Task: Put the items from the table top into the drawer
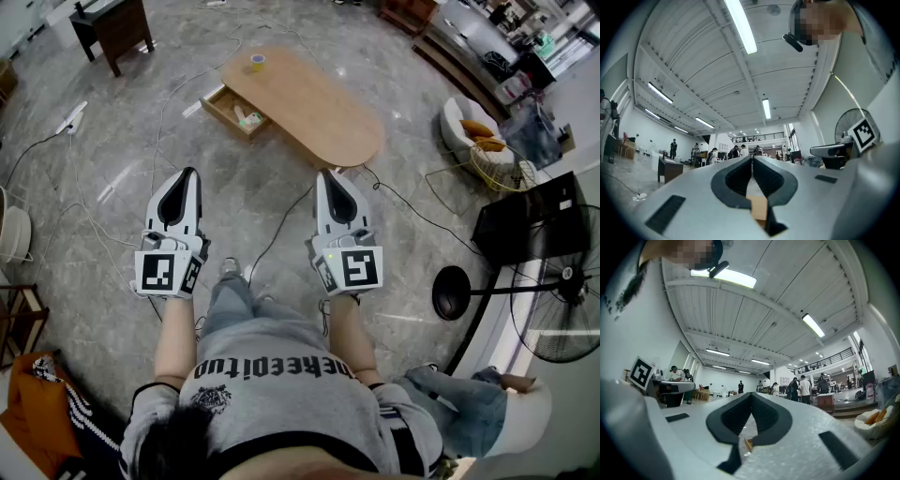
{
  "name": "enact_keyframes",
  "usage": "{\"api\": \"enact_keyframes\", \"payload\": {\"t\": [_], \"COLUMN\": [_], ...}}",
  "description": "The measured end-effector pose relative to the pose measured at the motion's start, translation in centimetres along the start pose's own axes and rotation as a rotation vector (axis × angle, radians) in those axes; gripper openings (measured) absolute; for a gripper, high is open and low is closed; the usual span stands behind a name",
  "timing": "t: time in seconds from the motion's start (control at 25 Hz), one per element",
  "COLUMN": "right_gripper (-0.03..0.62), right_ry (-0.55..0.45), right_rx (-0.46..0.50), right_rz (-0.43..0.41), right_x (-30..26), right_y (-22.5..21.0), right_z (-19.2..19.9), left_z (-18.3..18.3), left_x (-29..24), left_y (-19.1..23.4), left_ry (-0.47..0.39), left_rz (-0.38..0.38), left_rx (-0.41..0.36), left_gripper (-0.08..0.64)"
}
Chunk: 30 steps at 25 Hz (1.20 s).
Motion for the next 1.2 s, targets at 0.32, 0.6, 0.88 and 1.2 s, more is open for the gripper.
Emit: {"api": "enact_keyframes", "payload": {"t": [0.32, 0.6, 0.88, 1.2], "right_gripper": [0.000, 0.000, 0.000, 0.000], "right_ry": [-0.015, -0.025, -0.007, -0.033], "right_rx": [0.008, -0.004, -0.015, -0.031], "right_rz": [0.000, -0.021, -0.025, 0.038], "right_x": [-0.9, -2.0, -6.2, -16.1], "right_y": [-0.2, -0.6, -0.6, -2.5], "right_z": [-0.6, 0.3, 1.3, 0.4], "left_z": [-0.6, -0.7, 0.0, 0.3], "left_x": [-1.0, -1.3, -5.7, -13.8], "left_y": [0.7, 1.7, 5.1, 11.7], "left_ry": [-0.008, -0.010, -0.040, -0.061], "left_rz": [-0.022, -0.029, -0.019, 0.022], "left_rx": [0.000, -0.029, 0.014, -0.001], "left_gripper": [0.012, 0.012, 0.012, 0.012]}}
Point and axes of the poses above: the fingertips, and each gripper's own axes: x backward along the fingers, y to its left, z out of its underside, the point moved 1 cm from there along x, backward along the fingers, and after that the axes turned 9 degrees about y, right-handed, at the moved point
